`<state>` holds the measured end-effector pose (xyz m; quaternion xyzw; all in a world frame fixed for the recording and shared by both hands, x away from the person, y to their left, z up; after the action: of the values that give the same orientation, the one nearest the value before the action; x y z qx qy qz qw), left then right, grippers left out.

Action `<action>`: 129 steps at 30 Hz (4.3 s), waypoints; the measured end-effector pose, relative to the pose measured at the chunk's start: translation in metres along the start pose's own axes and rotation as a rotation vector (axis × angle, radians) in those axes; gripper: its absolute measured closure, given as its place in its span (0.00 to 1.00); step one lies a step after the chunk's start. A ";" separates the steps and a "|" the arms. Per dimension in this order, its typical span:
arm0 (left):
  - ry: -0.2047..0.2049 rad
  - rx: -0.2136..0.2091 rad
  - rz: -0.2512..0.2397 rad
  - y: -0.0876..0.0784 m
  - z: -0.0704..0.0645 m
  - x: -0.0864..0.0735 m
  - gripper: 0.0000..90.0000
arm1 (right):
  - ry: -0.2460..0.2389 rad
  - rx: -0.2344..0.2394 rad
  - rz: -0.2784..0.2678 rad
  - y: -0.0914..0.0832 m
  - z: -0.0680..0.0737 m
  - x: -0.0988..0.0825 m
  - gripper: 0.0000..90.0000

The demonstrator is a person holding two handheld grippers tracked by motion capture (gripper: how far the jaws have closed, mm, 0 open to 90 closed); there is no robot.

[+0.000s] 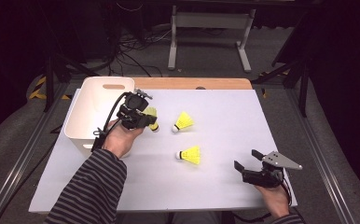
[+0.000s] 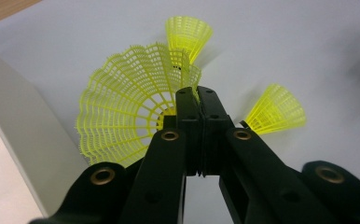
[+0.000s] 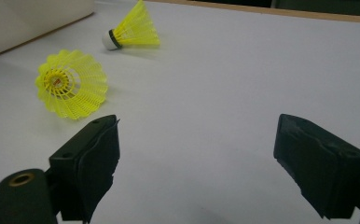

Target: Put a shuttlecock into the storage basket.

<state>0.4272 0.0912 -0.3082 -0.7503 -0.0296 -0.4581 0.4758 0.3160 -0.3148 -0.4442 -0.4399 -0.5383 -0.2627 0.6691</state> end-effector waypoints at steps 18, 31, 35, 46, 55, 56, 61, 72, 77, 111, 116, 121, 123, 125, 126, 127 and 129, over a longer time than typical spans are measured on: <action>-0.027 0.023 -0.021 -0.006 0.015 0.008 0.99 | 0.002 0.005 0.006 0.001 0.000 -0.001 0.16; -0.034 0.044 -0.031 -0.013 0.022 0.015 0.99 | 0.003 0.005 0.008 0.001 0.000 -0.001 0.16; -0.040 0.052 -0.043 -0.016 0.025 0.016 0.99 | 0.003 0.004 0.006 0.001 0.000 -0.001 0.16; -0.038 0.074 -0.044 -0.021 0.028 0.020 0.99 | 0.005 0.006 0.005 0.001 0.000 0.000 0.16; -0.047 0.082 -0.061 -0.032 0.031 0.023 0.99 | 0.004 0.004 0.007 0.001 -0.001 0.000 0.16; -0.046 0.085 -0.062 -0.034 0.032 0.023 0.99 | 0.004 0.006 0.006 0.001 0.000 0.000 0.16; -0.055 0.096 -0.074 -0.038 0.035 0.023 0.99 | 0.004 0.006 0.010 0.001 0.000 -0.001 0.16; -0.062 0.115 -0.084 -0.048 0.041 0.023 0.99 | 0.004 0.007 0.009 0.001 0.000 0.000 0.16; -0.065 0.129 -0.091 -0.053 0.044 0.023 0.99 | 0.003 0.007 0.008 0.001 0.000 0.000 0.16; -0.130 0.212 -0.089 -0.065 0.074 0.005 0.99 | 0.002 0.006 0.009 0.001 0.000 -0.001 0.16; -0.140 0.222 -0.085 -0.063 0.080 0.003 0.99 | 0.002 0.006 0.009 0.001 0.000 -0.001 0.16; -0.151 0.231 -0.080 -0.060 0.084 0.000 0.99 | 0.003 0.006 0.010 0.001 0.000 -0.001 0.16; -0.152 0.232 -0.076 -0.059 0.085 0.000 0.99 | 0.004 0.006 0.010 0.001 0.000 -0.001 0.16; -0.152 0.234 -0.071 -0.058 0.086 -0.001 0.99 | 0.004 0.006 0.009 0.001 0.000 -0.001 0.16; -0.155 0.234 -0.067 -0.058 0.087 -0.001 0.99 | 0.004 0.006 0.009 0.001 0.000 -0.001 0.16; -0.157 0.238 -0.066 -0.057 0.087 -0.001 0.99 | 0.004 0.006 0.009 0.001 0.000 -0.001 0.16; -0.157 0.239 -0.063 -0.056 0.089 -0.001 0.99 | 0.004 0.006 0.009 0.001 0.000 -0.001 0.16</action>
<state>0.4580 0.1880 -0.2820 -0.7204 -0.1447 -0.4059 0.5434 0.3169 -0.3144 -0.4452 -0.4398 -0.5357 -0.2587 0.6728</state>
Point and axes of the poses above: each handheld gripper's, and its own axes: y roughly forward along the jaws, x roughly out of its top, z roughly to its left, the point moved 1 cm from there along y, roughly forward along the jaws, and after that the axes turned 8 degrees about -z, right-handed, at the moved point
